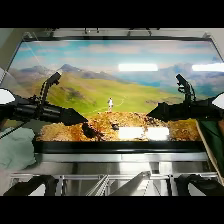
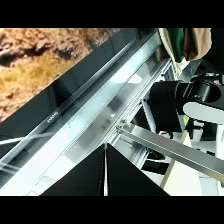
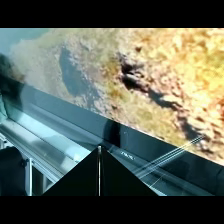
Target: Fold the shirts.
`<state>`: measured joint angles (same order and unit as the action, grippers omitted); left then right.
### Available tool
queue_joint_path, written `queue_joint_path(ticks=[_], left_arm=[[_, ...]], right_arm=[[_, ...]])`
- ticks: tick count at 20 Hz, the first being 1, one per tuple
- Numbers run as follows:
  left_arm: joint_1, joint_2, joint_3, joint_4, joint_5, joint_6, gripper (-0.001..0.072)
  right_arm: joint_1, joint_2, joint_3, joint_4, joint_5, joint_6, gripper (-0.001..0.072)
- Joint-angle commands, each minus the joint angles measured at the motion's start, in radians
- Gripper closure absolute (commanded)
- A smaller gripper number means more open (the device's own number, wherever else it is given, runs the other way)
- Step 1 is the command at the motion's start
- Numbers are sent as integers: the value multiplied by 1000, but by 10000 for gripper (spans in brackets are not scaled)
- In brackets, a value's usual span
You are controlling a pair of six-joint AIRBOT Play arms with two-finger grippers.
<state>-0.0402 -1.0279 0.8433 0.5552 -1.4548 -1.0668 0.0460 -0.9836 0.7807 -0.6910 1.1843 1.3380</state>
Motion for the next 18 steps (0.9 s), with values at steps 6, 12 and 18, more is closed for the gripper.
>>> queue_joint_path(ticks=[6, 12, 18], left_arm=[[129, 5, 102, 163, -48, -93, 707], [708, 150, 190, 752, -51, -325, -13], [945, 72, -99, 977, -11, -415, -6]], right_arm=[[1, -1, 0, 0, 1, 0, 691], [0, -2, 0, -1, 0, 0, 691], [2, -2, 0, 0, 1, 0, 691]])
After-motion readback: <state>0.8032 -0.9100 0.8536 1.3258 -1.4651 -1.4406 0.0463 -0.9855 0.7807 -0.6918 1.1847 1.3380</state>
